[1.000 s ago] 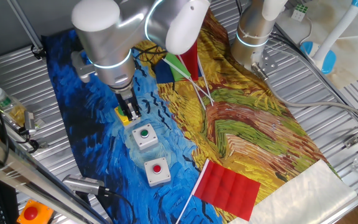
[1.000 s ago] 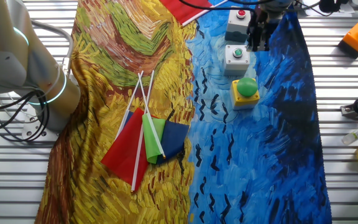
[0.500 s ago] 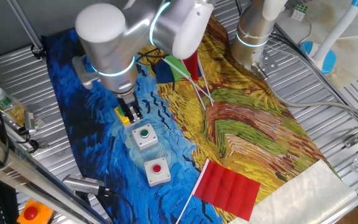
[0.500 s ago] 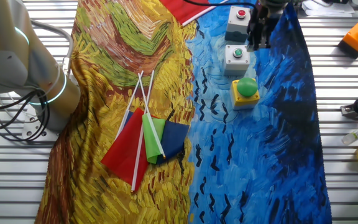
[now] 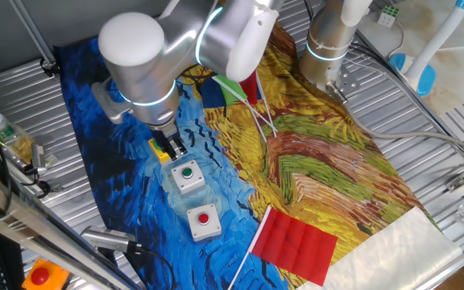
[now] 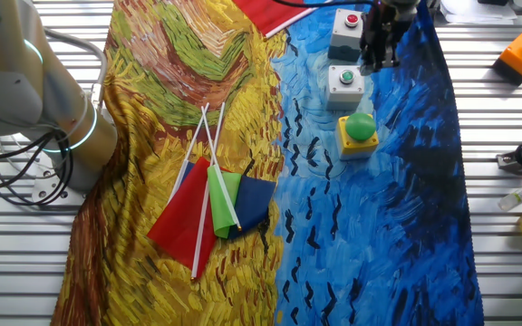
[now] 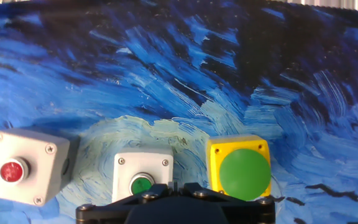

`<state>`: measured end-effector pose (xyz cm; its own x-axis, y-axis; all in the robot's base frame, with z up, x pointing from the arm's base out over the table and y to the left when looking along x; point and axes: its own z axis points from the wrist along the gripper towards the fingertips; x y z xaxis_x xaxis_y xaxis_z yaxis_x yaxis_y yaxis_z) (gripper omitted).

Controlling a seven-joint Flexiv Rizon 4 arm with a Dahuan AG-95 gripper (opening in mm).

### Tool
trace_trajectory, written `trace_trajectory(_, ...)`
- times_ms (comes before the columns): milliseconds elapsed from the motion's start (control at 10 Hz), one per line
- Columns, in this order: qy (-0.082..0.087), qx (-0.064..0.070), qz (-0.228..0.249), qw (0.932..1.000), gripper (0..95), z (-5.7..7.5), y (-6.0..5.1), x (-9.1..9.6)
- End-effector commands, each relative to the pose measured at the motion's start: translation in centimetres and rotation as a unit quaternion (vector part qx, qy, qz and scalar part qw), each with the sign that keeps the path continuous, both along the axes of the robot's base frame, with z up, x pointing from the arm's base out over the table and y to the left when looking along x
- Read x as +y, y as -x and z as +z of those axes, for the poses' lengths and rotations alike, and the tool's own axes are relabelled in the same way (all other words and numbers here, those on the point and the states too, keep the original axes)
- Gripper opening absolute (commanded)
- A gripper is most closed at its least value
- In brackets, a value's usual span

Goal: Press three buttons from left to right in sequence

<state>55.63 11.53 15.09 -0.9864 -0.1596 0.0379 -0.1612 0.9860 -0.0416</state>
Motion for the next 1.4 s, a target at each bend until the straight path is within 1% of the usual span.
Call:
trace_trajectory(100, -0.011, 0.004, -0.011, 0.9999, 0.0, 0.07, 0.01, 0.01)
trace_trajectory(300, -0.015, -0.001, 0.011, 0.9998, 0.0, 0.07, 0.01, 0.01)
trace_trajectory(600, -0.016, 0.002, 0.036, 0.9992, 0.0, 0.07, 0.01, 0.01)
trace_trajectory(800, -0.02, 0.003, 0.053, 0.9984, 0.0, 0.07, 0.01, 0.01)
trace_trajectory(1000, -0.026, 0.002, 0.063, 0.9977, 0.0, 0.07, 0.01, 0.01)
trace_trajectory(1400, -0.027, 0.004, 0.064, 0.9976, 0.0, 0.07, 0.01, 0.01)
